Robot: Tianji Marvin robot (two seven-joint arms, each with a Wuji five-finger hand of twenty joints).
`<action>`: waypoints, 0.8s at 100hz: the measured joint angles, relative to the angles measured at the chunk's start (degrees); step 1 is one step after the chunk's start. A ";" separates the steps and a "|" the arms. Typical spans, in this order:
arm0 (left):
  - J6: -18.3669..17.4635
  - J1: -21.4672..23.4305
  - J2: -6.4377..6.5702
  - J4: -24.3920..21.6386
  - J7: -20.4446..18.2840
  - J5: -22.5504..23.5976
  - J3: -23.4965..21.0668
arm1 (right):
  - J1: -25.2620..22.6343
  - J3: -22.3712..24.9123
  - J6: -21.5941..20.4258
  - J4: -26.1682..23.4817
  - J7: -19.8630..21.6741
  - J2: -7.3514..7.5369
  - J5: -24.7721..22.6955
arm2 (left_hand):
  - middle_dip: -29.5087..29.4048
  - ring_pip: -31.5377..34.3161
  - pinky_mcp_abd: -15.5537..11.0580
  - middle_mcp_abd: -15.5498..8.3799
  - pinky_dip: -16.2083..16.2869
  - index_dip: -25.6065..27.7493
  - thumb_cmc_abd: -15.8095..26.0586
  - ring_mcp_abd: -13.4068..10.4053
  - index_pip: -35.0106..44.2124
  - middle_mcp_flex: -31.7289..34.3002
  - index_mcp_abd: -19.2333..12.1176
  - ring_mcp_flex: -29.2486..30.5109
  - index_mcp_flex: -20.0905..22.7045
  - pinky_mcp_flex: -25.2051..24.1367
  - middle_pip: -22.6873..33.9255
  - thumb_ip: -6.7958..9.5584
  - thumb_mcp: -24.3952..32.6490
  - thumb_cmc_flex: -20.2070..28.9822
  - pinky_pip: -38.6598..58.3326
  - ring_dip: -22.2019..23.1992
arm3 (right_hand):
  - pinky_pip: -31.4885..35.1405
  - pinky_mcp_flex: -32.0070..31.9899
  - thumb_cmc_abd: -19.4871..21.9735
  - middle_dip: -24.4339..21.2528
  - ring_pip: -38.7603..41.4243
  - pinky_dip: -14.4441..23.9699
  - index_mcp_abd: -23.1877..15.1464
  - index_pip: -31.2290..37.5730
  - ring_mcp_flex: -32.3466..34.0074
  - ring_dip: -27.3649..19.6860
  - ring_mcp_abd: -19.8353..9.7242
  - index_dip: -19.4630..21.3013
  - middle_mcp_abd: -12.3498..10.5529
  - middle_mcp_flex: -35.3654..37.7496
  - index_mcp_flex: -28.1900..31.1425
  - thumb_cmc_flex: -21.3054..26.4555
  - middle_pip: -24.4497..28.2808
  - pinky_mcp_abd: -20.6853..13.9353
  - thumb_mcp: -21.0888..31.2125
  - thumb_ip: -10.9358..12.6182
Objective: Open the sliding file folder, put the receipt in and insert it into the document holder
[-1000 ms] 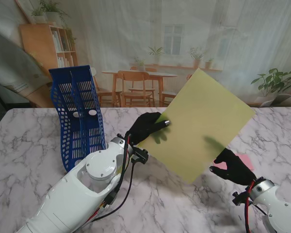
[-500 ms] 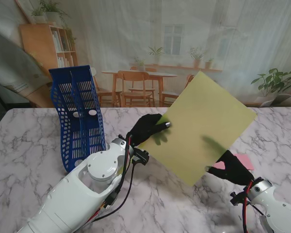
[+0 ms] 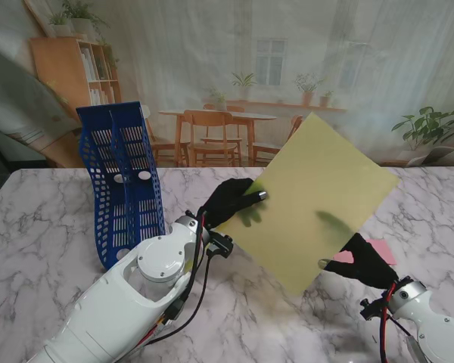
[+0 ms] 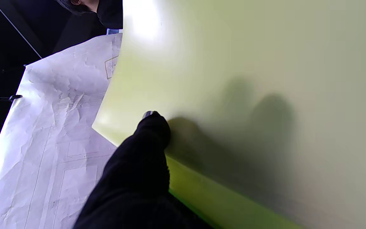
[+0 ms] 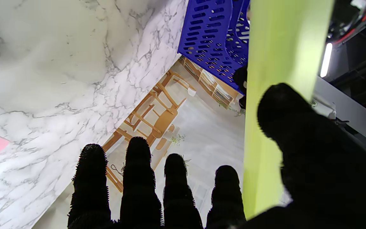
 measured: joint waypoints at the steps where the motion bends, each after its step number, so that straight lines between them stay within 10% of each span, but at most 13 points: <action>1: 0.00 0.00 0.01 0.00 -0.04 0.00 0.02 | 0.01 -0.02 0.03 0.00 0.00 -0.03 0.20 | 0.00 0.00 0.00 0.00 0.00 0.00 0.00 0.00 0.00 0.00 0.00 0.00 0.00 0.00 0.00 0.00 0.00 0.00 0.00 0.00 | -0.08 0.00 0.00 -0.06 0.00 0.13 0.36 0.41 0.00 0.00 0.01 0.00 0.08 -0.22 0.00 0.00 0.00 0.08 -0.40 0.00; 18: -0.01 0.08 0.09 0.11 -0.91 0.00 0.20 | 0.24 -0.67 0.09 0.00 -1.28 -0.62 3.28 | 0.01 0.00 0.00 0.00 -0.28 0.00 0.01 0.00 0.00 0.00 -0.02 0.00 0.00 0.00 0.01 0.00 0.00 0.00 0.00 0.00 | -1.86 0.01 0.02 -0.71 0.00 0.90 1.11 12.01 -0.04 0.00 0.69 0.00 1.94 -2.05 3.35 -1.05 -0.82 0.90 -5.32 -1.49; 43: 0.19 0.66 0.25 0.17 -1.66 -0.62 0.43 | 1.56 -2.19 -0.69 0.13 -7.56 -2.32 8.67 | 0.01 0.01 0.00 0.00 -0.33 0.00 0.01 0.00 0.00 0.00 -0.02 0.00 0.00 0.00 0.01 0.00 0.00 -0.01 0.00 0.00 | -2.80 2.25 1.49 -0.37 0.00 1.95 0.19 28.91 0.04 0.00 0.74 15.00 1.91 1.70 21.75 -2.82 0.35 1.69 -0.71 -2.05; 59: 0.71 1.00 0.28 0.32 -1.92 -1.21 0.75 | 3.05 -3.51 -1.04 0.12 -12.18 -3.48 10.28 | 0.01 0.02 0.00 0.00 -0.40 0.00 0.04 0.00 0.00 0.00 -0.02 0.00 0.00 0.00 0.01 0.00 0.00 -0.04 0.00 0.00 | 3.69 7.27 1.49 1.68 0.00 0.97 0.19 39.39 9.16 0.00 0.70 14.33 -0.34 17.55 26.21 2.43 3.05 3.40 0.97 -6.95; 80: 1.79 1.54 0.36 0.44 -2.70 -2.06 0.73 | 4.21 -4.09 0.67 -0.91 -16.46 -4.65 8.71 | 0.01 0.02 0.00 0.00 -1.06 -0.52 0.70 0.00 0.03 0.00 -0.02 -0.10 -0.60 -0.17 0.00 0.00 0.00 -0.04 -0.06 0.00 | 29.34 27.60 3.35 2.85 14.95 -2.13 3.06 44.86 34.76 4.78 -0.39 7.43 0.56 47.61 31.76 11.52 8.23 3.61 0.25 -6.98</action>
